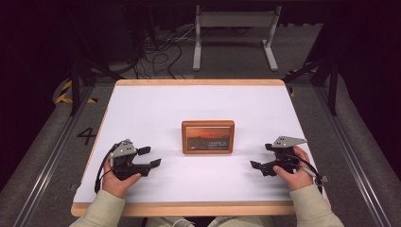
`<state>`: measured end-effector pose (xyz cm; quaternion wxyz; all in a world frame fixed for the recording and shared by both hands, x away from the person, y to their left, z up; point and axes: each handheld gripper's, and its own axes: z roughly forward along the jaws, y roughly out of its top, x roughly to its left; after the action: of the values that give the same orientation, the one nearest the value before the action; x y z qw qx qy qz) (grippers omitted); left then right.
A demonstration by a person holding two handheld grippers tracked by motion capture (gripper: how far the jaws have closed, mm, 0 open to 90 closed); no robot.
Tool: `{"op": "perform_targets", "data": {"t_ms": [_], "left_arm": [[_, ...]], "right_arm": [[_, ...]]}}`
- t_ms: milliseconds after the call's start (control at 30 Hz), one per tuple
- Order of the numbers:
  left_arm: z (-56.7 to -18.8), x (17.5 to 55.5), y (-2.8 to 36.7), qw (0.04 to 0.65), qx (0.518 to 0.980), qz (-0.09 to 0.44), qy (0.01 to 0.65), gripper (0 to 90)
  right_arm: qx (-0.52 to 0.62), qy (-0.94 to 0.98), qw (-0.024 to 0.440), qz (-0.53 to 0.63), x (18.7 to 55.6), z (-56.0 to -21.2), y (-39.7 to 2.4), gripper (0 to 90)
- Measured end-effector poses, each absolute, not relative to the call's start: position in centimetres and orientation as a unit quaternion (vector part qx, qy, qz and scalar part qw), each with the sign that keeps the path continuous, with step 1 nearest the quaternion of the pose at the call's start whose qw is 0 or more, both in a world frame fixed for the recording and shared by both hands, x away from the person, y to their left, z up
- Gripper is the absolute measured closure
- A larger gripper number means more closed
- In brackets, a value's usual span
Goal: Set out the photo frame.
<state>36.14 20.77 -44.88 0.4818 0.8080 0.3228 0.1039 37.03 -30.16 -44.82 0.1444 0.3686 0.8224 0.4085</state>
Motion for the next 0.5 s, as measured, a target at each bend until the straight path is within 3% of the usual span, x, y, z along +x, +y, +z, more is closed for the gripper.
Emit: {"op": "perform_targets", "data": {"t_ms": [500], "left_arm": [[-45.04,36.27,20.70,0.480,0.807,0.104,0.328,31.3]], "right_arm": [[0.396,0.828,0.177,0.355,37.25,-45.61,-29.65,3.0]]}}
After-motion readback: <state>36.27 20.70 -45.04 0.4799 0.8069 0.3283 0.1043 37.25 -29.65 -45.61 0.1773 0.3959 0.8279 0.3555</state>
